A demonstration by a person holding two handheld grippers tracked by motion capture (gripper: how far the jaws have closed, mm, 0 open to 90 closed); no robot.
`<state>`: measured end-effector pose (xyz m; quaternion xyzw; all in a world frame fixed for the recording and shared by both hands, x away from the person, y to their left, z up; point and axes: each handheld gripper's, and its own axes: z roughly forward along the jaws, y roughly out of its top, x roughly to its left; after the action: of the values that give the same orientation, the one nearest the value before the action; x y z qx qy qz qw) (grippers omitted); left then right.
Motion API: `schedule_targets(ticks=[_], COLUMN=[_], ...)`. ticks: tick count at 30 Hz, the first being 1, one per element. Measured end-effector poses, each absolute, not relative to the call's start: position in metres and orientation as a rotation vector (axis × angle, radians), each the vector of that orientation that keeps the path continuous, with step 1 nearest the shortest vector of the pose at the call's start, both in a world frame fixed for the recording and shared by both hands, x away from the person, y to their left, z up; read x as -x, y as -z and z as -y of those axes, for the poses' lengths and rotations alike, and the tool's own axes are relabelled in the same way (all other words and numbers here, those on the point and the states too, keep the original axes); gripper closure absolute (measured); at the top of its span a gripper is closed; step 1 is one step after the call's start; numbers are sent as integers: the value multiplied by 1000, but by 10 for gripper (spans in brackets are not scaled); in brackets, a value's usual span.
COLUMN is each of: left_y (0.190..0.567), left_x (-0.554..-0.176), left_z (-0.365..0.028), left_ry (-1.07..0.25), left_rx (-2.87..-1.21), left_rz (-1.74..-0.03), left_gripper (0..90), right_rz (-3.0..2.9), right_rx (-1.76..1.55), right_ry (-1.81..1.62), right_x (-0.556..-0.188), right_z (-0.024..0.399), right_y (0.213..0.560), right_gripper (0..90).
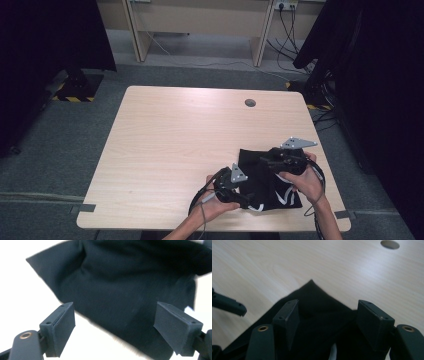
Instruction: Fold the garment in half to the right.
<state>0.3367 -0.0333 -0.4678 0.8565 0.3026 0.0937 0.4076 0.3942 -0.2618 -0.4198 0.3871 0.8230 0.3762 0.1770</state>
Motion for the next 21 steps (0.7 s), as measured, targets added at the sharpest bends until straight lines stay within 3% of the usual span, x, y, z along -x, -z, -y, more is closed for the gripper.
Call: schedule_targets(ticks=[13,21], left_y=[480,480], left_x=[-335,-335], left_z=[30,1], left_ry=[-308,-321], left_rx=[-2207,-2201], left_rz=[-756,-804], left_gripper=[141,140], right_rz=[-2390,-2416], right_rx=[-1156,-1125], right_ry=[-863,-897], right_x=[-391,-392], right_z=[276,256], right_y=[455,458], right_gripper=[420,439])
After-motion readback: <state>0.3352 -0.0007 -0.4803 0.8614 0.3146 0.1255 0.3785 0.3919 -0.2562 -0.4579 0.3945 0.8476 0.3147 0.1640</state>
